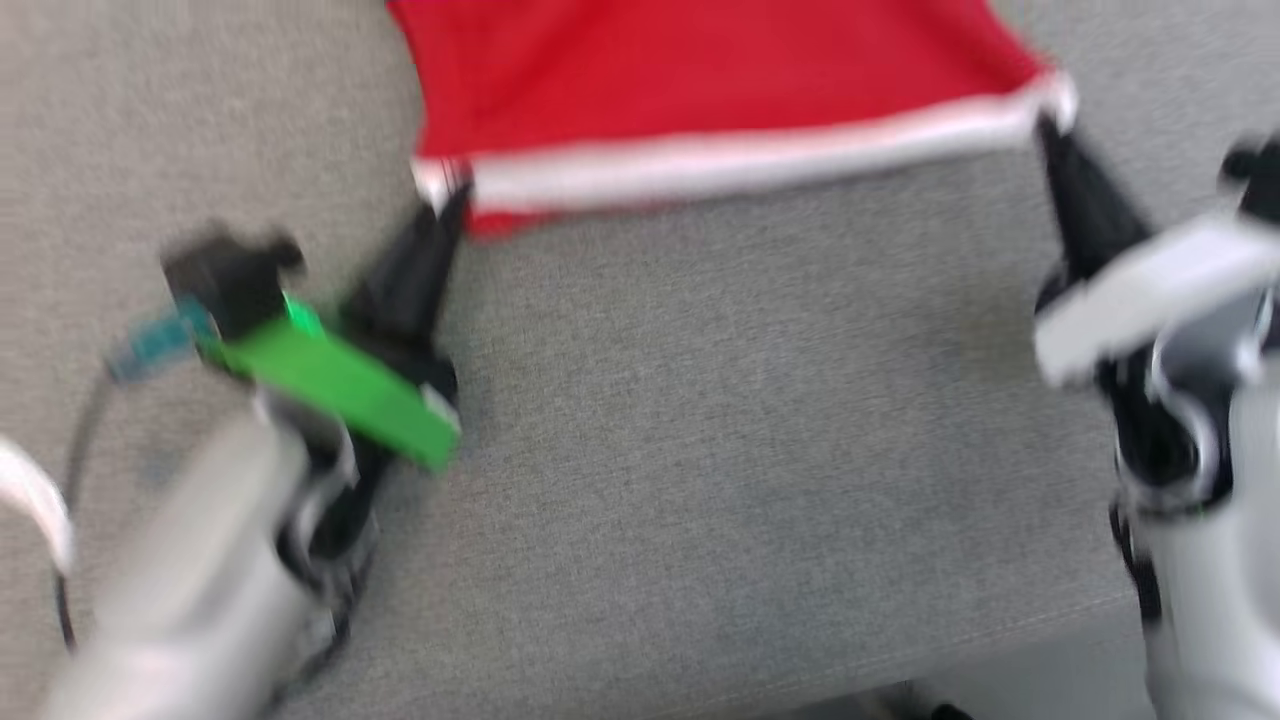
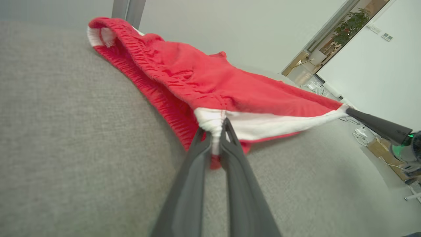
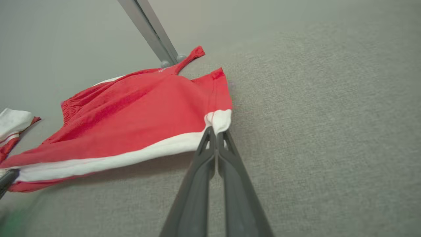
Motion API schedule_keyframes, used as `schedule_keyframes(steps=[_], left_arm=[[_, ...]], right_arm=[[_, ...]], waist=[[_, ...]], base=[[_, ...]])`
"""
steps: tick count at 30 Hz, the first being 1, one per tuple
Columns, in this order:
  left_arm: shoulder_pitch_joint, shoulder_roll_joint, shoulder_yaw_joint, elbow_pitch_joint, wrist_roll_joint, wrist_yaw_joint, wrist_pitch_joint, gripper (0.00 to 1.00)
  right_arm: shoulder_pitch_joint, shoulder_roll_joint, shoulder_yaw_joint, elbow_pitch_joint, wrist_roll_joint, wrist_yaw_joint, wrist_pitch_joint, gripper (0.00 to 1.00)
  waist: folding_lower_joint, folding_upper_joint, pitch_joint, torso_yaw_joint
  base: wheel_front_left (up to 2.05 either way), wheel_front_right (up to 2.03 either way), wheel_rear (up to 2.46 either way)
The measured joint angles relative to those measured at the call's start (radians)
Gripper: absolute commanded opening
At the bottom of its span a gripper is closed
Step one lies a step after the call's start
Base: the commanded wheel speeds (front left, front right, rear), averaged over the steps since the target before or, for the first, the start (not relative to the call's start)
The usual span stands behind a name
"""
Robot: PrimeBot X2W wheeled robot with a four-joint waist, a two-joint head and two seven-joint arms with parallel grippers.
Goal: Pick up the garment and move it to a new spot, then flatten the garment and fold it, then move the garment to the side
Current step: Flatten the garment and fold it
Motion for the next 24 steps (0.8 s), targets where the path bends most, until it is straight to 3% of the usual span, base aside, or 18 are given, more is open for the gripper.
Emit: schedule_keyframes(steps=[7,12,14,19,24], left_arm=[[0.418,0.036,-0.066,-0.157,-0.006,0.097,-0.024,0.0],[0.622,0.036,-0.063,-0.258,-0.032,0.173,-0.032,0.0],[0.666,0.032,-0.063,-0.294,-0.042,0.182,-0.032,0.0],[0.688,0.014,-0.058,-0.35,-0.064,0.188,-0.028,0.0],[0.583,-0.017,-0.048,-0.344,-0.066,0.181,0.012,0.0]], right_arm=[[0.423,-0.071,0.003,-0.213,0.09,0.0,0.071,0.0],[0.678,-0.064,-0.052,-0.319,0.135,0.001,0.086,0.0],[0.738,-0.062,-0.066,-0.351,0.145,0.001,0.093,0.0],[0.73,-0.067,-0.099,-0.379,0.15,0.001,0.11,0.0],[0.545,-0.096,-0.081,-0.342,0.116,0.001,0.161,0.0]], waist=[[-0.0001,0.0,-0.188,-0.001],[-0.0001,0.0,-0.307,0.013],[-0.0001,0.0,-0.341,0.022],[-0.0001,0.0,-0.384,0.06],[-0.0001,0.0,-0.36,0.086]], base=[[0.0,0.0,0.0],[0.0,0.0,0.0],[0.0,0.0,0.0],[0.0,0.0,0.0],[0.0,0.0,0.0]])
